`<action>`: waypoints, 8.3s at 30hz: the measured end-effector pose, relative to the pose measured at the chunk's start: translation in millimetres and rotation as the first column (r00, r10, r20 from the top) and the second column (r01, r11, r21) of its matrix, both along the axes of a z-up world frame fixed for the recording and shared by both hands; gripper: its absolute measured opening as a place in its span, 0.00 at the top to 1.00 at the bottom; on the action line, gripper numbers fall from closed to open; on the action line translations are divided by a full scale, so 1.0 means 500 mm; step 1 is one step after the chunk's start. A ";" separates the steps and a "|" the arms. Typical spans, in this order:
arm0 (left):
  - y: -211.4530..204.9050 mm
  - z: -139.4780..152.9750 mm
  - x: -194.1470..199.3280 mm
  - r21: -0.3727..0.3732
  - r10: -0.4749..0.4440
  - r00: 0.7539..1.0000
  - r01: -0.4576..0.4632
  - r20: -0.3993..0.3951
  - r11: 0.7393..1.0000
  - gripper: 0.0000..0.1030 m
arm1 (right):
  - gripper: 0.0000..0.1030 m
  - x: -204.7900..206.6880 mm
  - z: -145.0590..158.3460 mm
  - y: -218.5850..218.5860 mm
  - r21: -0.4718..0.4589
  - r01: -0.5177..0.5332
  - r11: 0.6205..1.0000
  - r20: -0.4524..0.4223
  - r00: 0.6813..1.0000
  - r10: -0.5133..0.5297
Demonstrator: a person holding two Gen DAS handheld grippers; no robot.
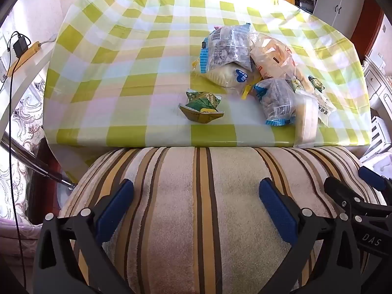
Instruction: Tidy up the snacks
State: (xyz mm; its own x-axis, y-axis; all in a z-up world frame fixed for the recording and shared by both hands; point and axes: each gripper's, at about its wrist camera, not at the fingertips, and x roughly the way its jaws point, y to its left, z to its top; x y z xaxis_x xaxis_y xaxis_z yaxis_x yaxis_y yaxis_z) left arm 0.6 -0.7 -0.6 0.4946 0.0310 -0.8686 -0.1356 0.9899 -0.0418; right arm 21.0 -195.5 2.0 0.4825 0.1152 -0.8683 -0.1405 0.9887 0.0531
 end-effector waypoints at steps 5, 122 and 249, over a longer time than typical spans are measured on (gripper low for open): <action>-0.003 0.001 -0.002 0.000 -0.002 1.000 0.002 0.010 1.000 0.04 | 0.01 -0.001 0.000 -0.001 -0.003 0.001 1.000 0.001 1.000 -0.001; 0.049 -0.023 0.218 -0.125 0.022 0.999 -0.026 -0.029 0.992 0.38 | 0.01 0.183 -0.003 0.042 -0.014 -0.074 0.997 -0.017 0.997 0.073; 0.089 0.054 0.268 -0.471 0.138 0.947 0.016 0.291 0.882 0.29 | 0.08 0.250 0.074 -0.082 0.298 0.146 0.943 0.124 0.974 -0.190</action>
